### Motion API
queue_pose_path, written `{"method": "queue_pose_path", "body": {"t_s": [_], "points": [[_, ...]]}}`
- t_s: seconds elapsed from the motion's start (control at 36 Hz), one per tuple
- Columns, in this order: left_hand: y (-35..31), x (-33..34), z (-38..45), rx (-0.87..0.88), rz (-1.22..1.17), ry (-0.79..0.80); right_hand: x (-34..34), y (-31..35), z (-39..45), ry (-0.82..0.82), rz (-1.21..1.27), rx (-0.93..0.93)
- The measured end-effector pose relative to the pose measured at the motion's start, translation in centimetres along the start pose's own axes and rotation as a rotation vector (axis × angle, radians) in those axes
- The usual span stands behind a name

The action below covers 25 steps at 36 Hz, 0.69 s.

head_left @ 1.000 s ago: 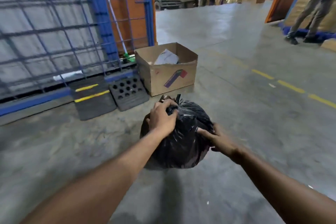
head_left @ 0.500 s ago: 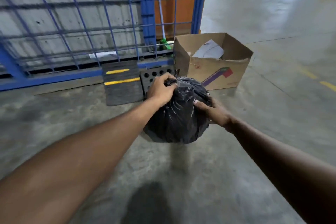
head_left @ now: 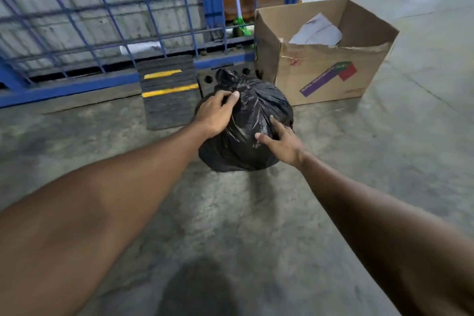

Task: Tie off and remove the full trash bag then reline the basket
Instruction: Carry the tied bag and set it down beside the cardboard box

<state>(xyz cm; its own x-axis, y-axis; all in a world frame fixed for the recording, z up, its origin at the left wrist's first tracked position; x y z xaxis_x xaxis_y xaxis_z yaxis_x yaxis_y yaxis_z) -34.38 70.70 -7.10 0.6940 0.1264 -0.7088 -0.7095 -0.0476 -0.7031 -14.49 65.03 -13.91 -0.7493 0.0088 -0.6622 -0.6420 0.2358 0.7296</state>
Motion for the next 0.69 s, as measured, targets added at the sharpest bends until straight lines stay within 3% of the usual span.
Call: {"method": "queue_pose_path", "body": {"t_s": [0.14, 0.36, 0.47, 0.69], "points": [[-2.6, -3.4, -0.9, 0.160, 0.021, -0.174, -3.7, 1.4, -1.4, -0.080, -0.030, -0.070], [-10.9, -6.3, -7.0, 0.456, 0.011, -0.260, -13.2, 3.1, -9.0, -0.097, -0.118, -0.116], [-17.3, -4.7, -13.2, 0.582, -0.032, -0.186, -20.2, 2.8, -16.9, -0.120, -0.194, -0.112], [-29.1, 2.8, -31.8, 0.883, -0.280, 0.142, -33.1, -2.4, -35.0, -0.281, -0.298, 0.036]]}}
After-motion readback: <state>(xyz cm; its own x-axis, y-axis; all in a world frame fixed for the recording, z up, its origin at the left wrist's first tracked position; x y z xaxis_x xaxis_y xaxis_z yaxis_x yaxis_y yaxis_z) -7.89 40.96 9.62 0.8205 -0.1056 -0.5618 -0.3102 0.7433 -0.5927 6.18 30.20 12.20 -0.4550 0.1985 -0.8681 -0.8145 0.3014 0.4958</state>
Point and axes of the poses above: each hand's wrist, its own z-axis towards the middle knuckle, its own x-axis out of the palm, y = z × x, the point moved 9 cm from there along z, towards the middle knuckle, and after that the axes turned 9 degrees about -y, right-handed, at the moved point
